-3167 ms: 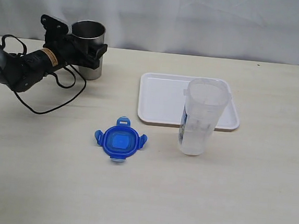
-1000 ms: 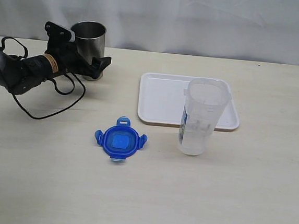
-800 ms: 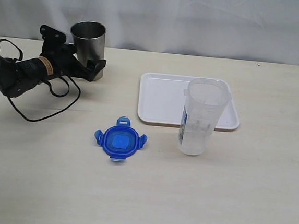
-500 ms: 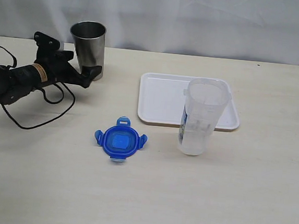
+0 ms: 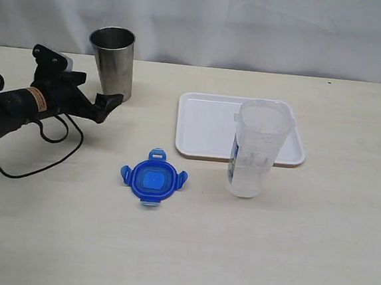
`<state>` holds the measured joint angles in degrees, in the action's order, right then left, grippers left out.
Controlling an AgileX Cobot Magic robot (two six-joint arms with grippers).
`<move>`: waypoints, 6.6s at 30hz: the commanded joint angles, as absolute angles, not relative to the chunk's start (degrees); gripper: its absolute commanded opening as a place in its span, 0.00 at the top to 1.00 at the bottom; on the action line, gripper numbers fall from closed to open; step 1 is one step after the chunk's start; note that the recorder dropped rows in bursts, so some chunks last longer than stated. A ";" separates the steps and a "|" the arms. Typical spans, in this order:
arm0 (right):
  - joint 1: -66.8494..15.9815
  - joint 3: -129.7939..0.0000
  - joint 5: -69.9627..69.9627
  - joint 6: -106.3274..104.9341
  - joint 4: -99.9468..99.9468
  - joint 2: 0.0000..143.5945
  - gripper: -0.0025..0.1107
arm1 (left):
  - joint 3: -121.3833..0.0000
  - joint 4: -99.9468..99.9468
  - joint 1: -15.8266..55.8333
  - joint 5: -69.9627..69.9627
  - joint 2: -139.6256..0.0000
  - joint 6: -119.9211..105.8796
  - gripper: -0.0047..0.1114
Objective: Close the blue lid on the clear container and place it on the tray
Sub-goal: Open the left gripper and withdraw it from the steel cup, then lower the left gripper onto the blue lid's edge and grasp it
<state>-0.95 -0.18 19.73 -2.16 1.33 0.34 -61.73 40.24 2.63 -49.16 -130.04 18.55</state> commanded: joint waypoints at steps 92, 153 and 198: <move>-0.82 0.00 19.61 -2.15 1.75 0.00 0.94 | -60.70 -38.63 22.52 24.93 -113.81 -19.69 0.67; -0.82 0.00 19.61 -2.15 1.75 0.00 0.94 | -63.60 -41.23 18.72 36.75 -114.82 -25.66 0.67; -0.82 0.00 19.61 -2.15 1.75 0.00 0.94 | -63.63 -46.21 18.72 35.14 -117.24 -32.19 0.71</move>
<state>-0.95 -0.18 19.73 -2.16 1.33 0.34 -63.54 -46.20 18.61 34.87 -117.10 -31.56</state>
